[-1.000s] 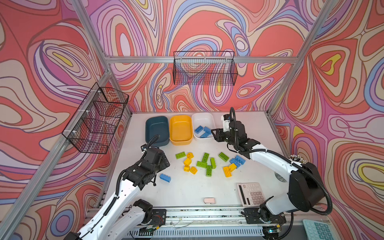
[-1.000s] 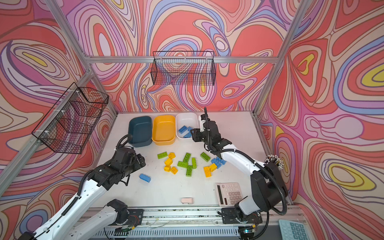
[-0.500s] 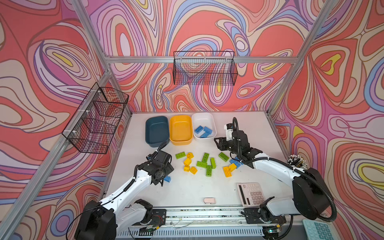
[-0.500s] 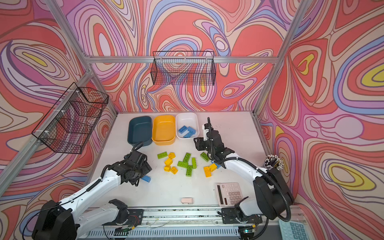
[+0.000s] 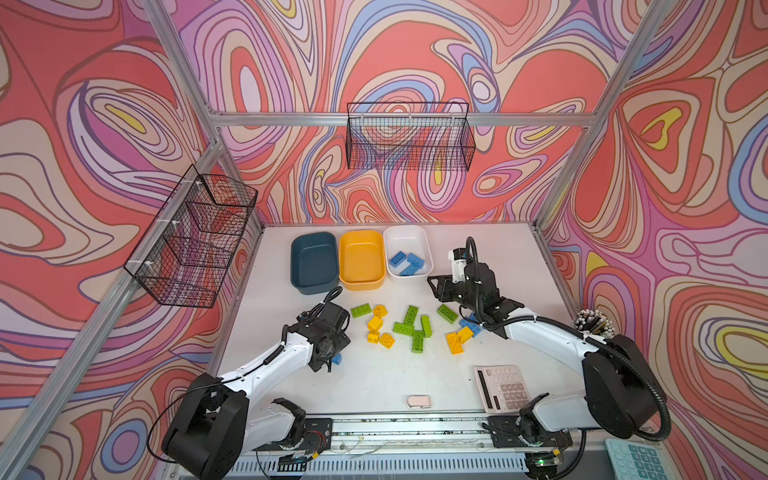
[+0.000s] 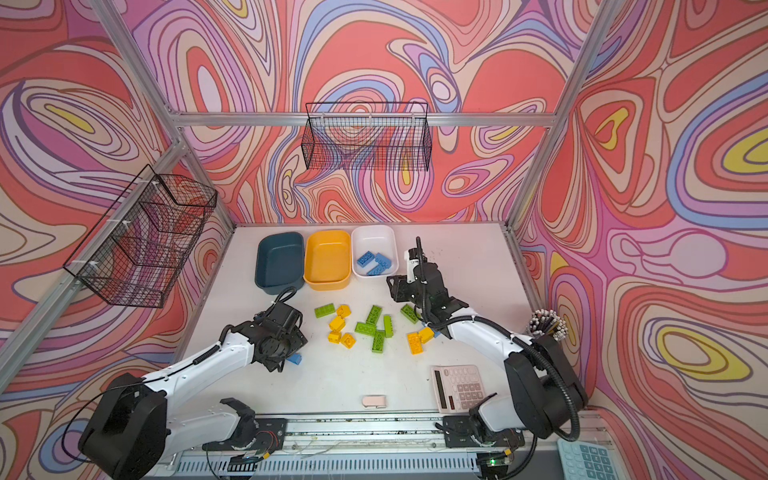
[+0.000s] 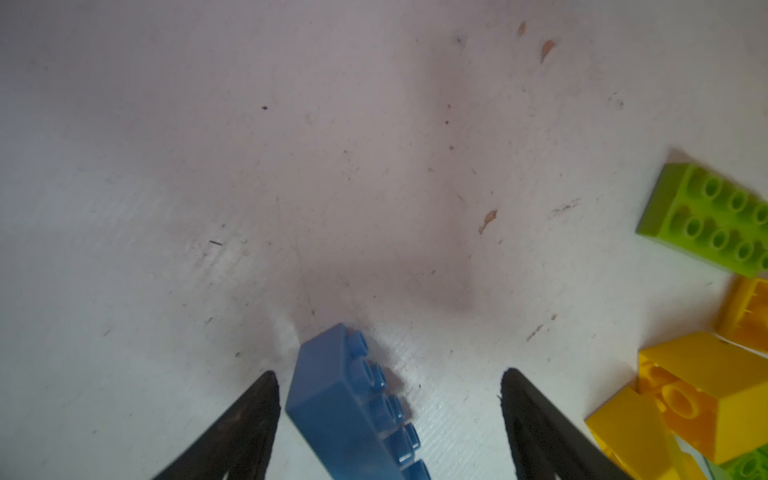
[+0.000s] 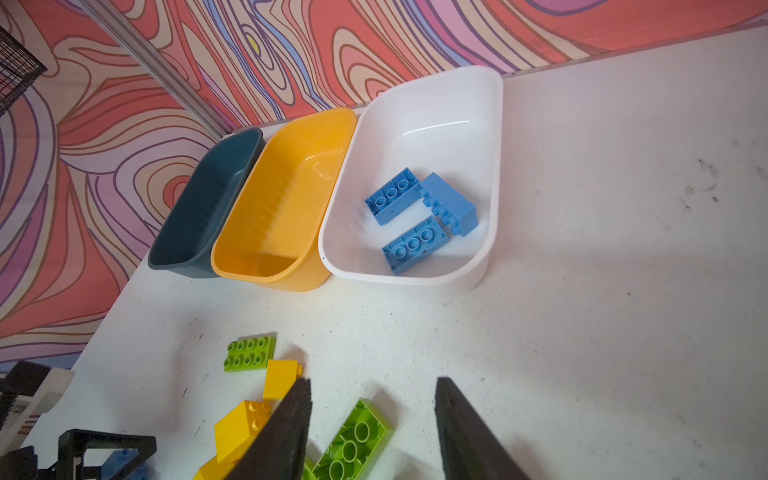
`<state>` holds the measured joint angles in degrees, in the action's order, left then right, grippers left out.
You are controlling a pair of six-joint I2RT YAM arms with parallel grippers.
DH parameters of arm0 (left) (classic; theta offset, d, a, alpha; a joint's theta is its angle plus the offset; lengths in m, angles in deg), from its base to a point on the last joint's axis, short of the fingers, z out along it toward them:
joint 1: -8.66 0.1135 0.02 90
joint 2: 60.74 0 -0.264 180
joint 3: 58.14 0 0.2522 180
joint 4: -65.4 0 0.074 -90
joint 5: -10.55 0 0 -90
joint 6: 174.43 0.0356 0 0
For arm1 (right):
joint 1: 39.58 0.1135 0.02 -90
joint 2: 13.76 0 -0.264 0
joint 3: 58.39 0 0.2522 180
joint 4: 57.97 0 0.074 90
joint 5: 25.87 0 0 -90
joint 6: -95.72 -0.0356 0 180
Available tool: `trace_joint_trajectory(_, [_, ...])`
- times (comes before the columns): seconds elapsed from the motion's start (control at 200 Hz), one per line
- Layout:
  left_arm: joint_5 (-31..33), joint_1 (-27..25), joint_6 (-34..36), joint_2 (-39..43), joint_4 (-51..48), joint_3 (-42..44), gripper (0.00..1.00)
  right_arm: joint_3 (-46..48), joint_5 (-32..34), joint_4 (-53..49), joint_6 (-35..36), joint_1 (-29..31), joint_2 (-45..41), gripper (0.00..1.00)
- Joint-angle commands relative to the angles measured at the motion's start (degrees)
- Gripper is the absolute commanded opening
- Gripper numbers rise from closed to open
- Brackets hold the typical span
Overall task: Sort the legos into containers by color
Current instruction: 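Grasp the blue 1x4 brick with the left gripper while the right arm moves, then carry the blue 1x4 brick over the white tub and release it with the left gripper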
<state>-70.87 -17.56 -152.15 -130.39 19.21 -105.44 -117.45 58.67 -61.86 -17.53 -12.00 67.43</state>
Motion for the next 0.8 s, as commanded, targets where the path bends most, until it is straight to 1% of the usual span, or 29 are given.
trace_joint_trajectory(0.0, [1.8, -0.4, -0.5, -1.0, 1.7, 0.5, 0.74, 0.8, 0.0, 1.3, -0.2, 0.3, 0.2, 0.51])
trace_joint_trajectory(0.115, [1.9, -0.5, 1.3, -2.2, 2.7, -0.2, 0.6, 0.7, 0.0, 1.0, 0.0, 0.4, 0.0, 0.51])
trace_joint_trajectory(0.32, [1.0, -1.2, 3.0, -5.0, 5.0, -0.8, 0.42, 0.6, -0.2, 0.1, 0.0, 0.3, -0.1, 0.51])
trace_joint_trajectory(0.406, [1.2, -1.9, 3.5, -5.8, 4.7, -1.3, 0.38, 0.6, -0.4, 0.0, 0.1, 0.4, -0.2, 0.51])
trace_joint_trajectory(0.601, [4.0, -3.6, 4.7, -5.7, 1.4, -3.6, 0.27, 1.0, -0.4, 0.9, -0.1, 0.3, -0.6, 0.51])
trace_joint_trajectory(0.656, [4.8, -3.9, 5.5, -5.5, 0.2, -4.6, 0.24, 1.2, -0.5, 1.3, -0.3, 0.3, -0.5, 0.51])
trace_joint_trajectory(0.681, [5.0, -4.1, 6.2, -5.3, -0.2, -5.1, 0.2, 1.2, -0.7, 1.5, -0.4, 0.3, -0.5, 0.51])
trace_joint_trajectory(0.716, [5.1, -4.2, 7.1, -5.0, -0.6, -5.8, 0.19, 1.3, -1.0, 1.7, -0.5, 0.4, -0.4, 0.5])
trace_joint_trajectory(0.741, [5.1, -4.3, 7.8, -4.8, -0.7, -6.2, 0.15, 1.3, -1.4, 1.9, -0.8, 0.4, -0.4, 0.5])
trace_joint_trajectory(0.796, [5.0, -4.4, 9.1, -4.0, -1.3, -7.0, 0.13, 1.3, -2.1, 2.4, -1.1, 0.4, -0.4, 0.5])
